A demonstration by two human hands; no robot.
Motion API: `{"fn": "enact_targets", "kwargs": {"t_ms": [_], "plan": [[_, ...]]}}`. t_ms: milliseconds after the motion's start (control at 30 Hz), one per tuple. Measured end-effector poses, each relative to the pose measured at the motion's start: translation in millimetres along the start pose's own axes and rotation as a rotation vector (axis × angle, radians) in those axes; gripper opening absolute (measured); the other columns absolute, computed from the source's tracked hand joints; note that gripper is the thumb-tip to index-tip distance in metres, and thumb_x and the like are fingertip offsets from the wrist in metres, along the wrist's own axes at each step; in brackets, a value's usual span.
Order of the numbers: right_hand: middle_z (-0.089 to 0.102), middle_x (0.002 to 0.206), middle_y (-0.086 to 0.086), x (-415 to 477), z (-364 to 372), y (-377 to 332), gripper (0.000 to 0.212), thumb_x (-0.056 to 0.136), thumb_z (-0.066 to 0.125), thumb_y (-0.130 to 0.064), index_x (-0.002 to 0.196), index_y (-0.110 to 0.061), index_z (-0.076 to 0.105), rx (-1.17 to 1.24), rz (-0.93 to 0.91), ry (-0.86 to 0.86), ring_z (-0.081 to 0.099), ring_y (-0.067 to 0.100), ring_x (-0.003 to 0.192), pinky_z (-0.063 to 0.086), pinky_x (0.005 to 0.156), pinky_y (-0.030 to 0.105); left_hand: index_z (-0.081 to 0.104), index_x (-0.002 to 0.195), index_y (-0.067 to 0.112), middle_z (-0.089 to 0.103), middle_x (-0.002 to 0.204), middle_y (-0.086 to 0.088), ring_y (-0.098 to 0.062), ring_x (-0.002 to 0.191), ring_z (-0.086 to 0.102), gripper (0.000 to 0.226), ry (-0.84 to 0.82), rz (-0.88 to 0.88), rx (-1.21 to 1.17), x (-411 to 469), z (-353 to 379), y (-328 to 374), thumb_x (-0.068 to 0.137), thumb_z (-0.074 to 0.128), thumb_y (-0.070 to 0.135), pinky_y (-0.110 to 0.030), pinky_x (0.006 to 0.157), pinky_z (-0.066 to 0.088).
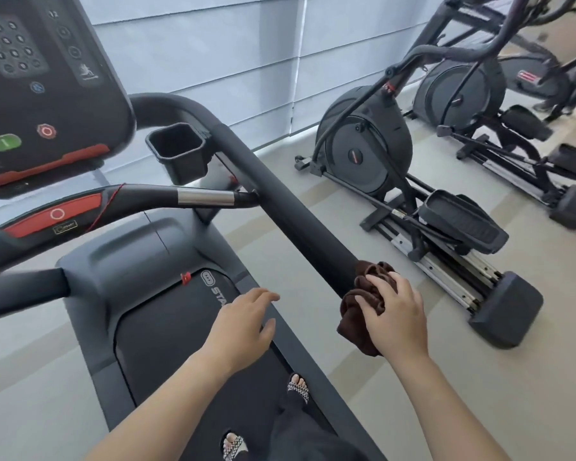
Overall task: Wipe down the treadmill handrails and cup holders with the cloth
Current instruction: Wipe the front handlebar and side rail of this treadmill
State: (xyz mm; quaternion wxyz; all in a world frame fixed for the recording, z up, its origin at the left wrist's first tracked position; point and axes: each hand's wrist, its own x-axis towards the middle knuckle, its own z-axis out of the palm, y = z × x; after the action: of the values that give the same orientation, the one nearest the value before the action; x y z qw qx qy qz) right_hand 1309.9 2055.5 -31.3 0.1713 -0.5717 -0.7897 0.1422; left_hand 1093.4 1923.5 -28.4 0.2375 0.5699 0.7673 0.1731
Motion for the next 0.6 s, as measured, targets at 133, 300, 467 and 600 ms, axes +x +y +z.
{"fn": "enact_targets", "kwargs": {"t_ms": [133,300,467,600], "plan": [[0.053,0.128,0.009,-13.8,2.9,4.3,0.035,0.079,0.072,-0.030,0.113,-0.027,0.064,-0.032,-0.004,0.079,0.046,0.036,0.112,0.044,0.088,0.050,0.045,0.129,0.027,0.045,0.136,0.011,-0.013,0.115,0.050,0.039,0.043,0.040,0.025,-8.5,-13.2,-14.0,0.090,0.045,0.026,-0.037,0.097,0.042],[0.054,0.126,0.013,-1.3,15.6,-17.5,0.034,0.080,0.071,-0.028,0.112,-0.022,0.065,-0.036,-0.058,0.098,0.047,0.037,0.112,0.043,0.088,0.051,0.045,0.130,0.027,0.044,0.137,0.011,-0.012,0.122,0.044,0.039,0.084,0.012,0.047,-11.4,-33.2,-34.2,0.091,0.045,0.027,-0.033,0.100,0.038],[0.053,0.128,0.011,38.7,42.5,-63.1,0.033,0.082,0.069,-0.030,0.114,-0.021,0.065,-0.023,-0.163,0.056,0.045,0.036,0.116,0.041,0.090,0.051,0.053,0.123,0.025,0.052,0.128,0.009,-0.015,0.106,0.055,0.035,0.209,0.002,0.046,-3.0,-64.5,-57.8,0.088,0.050,0.020,-0.033,0.091,0.043],[0.052,0.129,0.010,80.6,66.0,-106.7,0.033,0.082,0.069,-0.027,0.114,-0.020,0.064,0.072,-0.201,0.035,0.043,0.036,0.118,0.041,0.091,0.052,0.059,0.115,0.022,0.058,0.118,0.007,-0.016,0.103,0.056,0.033,0.326,0.001,0.059,19.3,-94.5,-81.1,0.083,0.055,0.014,-0.036,0.086,0.047]]}}
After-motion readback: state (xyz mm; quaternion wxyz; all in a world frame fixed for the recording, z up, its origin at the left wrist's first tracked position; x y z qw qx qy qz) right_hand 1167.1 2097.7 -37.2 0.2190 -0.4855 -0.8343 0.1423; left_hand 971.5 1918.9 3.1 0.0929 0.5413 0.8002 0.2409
